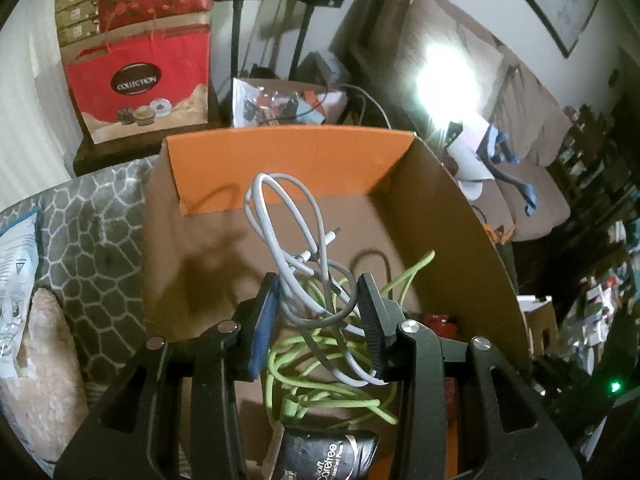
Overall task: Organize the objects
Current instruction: 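Carry the white cable with the left tool into the box and release, then move the left tool back to the white-and-blue plastic bag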
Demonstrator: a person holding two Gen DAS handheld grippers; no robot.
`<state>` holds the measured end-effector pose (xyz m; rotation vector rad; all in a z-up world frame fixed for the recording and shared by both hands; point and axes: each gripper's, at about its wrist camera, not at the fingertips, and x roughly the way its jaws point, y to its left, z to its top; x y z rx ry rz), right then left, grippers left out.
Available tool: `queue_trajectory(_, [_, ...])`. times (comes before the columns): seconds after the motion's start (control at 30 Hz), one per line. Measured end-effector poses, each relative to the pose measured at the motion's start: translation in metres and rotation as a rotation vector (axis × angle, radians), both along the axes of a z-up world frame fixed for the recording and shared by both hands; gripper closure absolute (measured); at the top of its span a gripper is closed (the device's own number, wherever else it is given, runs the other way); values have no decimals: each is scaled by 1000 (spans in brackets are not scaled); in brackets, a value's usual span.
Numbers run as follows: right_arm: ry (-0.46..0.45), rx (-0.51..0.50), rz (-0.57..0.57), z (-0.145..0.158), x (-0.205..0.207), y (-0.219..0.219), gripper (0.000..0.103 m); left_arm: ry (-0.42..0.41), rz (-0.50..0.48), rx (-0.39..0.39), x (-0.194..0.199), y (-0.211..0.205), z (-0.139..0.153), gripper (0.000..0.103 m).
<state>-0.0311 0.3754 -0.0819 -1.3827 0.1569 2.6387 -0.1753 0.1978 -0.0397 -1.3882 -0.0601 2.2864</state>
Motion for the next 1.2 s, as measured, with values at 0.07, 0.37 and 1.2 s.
queue_trajectory(0.07, [0, 0, 0, 0, 0, 0, 92, 2, 2, 3, 0, -1, 0, 55])
queue_trajectory(0.37, [1, 0, 0, 0, 0, 0, 92, 38, 25, 9, 4, -18, 15, 37])
queue_trajectory(1.2, [6, -5, -4, 1, -4, -3, 92, 157, 174, -77, 16, -134, 43, 37])
